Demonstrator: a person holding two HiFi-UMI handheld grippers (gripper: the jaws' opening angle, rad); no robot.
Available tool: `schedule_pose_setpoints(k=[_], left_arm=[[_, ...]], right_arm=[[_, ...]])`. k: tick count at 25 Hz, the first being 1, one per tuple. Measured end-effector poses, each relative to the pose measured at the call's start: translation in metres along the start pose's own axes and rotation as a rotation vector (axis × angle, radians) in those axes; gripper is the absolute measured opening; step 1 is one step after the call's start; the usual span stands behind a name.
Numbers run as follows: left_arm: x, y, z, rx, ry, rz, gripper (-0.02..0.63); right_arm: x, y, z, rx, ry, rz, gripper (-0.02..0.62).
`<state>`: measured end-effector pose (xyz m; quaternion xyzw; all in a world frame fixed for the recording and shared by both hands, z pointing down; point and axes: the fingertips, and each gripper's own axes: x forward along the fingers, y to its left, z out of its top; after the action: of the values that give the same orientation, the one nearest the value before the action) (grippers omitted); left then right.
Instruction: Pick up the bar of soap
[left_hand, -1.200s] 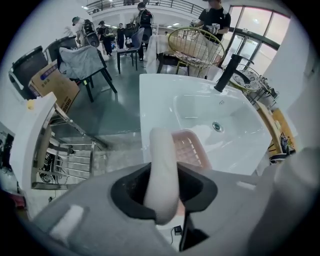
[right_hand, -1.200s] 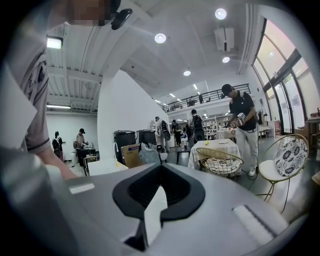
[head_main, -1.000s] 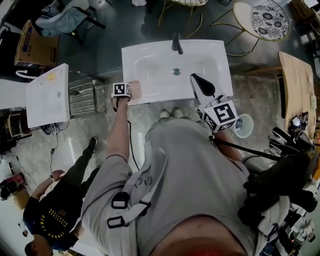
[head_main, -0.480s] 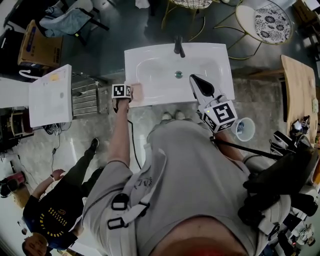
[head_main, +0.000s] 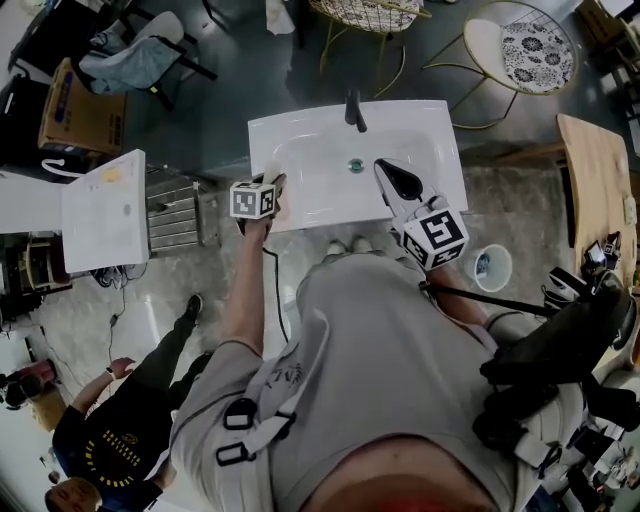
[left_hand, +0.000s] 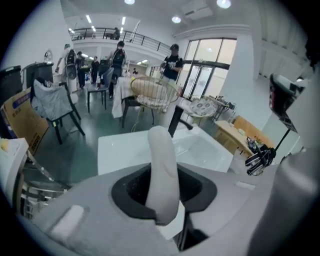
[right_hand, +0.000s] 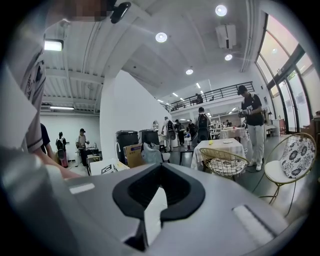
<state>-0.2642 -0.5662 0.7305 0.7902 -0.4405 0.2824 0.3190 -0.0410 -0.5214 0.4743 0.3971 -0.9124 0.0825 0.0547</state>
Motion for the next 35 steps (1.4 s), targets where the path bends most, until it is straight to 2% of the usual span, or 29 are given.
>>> schedule_pose_setpoints(k=[6,10,14,18,23,26,31,35], left_arm=[[-0.037,-0.061,0.086,0.100,-0.290,-0.053,0.097],[-0.077,-0.097,0.131,0.168,-0.473,-0.089,0.097],[-0.122,-0.132,0.158,0.239,-0.640,-0.111,0.097],[-0.161,-0.164,0.171,0.265,-0.770,-0.144,0.097],[-0.204,-0.193,0.181,0.337,-0.894,-0.133,0.095],[-0.221,-0.199,0.179,0.344,-0.949,-0.136,0.095],[-0.254,-0.212,0.181,0.326,-1.023,-0.202,0.095],[-0.267,-0.215,0.180,0.351,-1.041,-0.199,0.095]], right_arm=[[0.003,-0.011,0.010,-0.029,-0.004,0.001,0.002],[0.004,-0.007,0.017,-0.101,-0.007,0.017,0.002],[0.002,0.003,0.029,-0.150,-0.041,0.037,0.001],[0.003,0.009,0.035,-0.148,-0.066,0.049,0.000],[0.007,0.011,0.041,-0.162,-0.083,0.058,0.000],[0.010,0.013,0.046,-0.171,-0.104,0.064,0.000],[0.009,0.021,0.060,-0.197,-0.155,0.081,0.000],[0.007,0.024,0.058,-0.204,-0.151,0.088,0.000]])
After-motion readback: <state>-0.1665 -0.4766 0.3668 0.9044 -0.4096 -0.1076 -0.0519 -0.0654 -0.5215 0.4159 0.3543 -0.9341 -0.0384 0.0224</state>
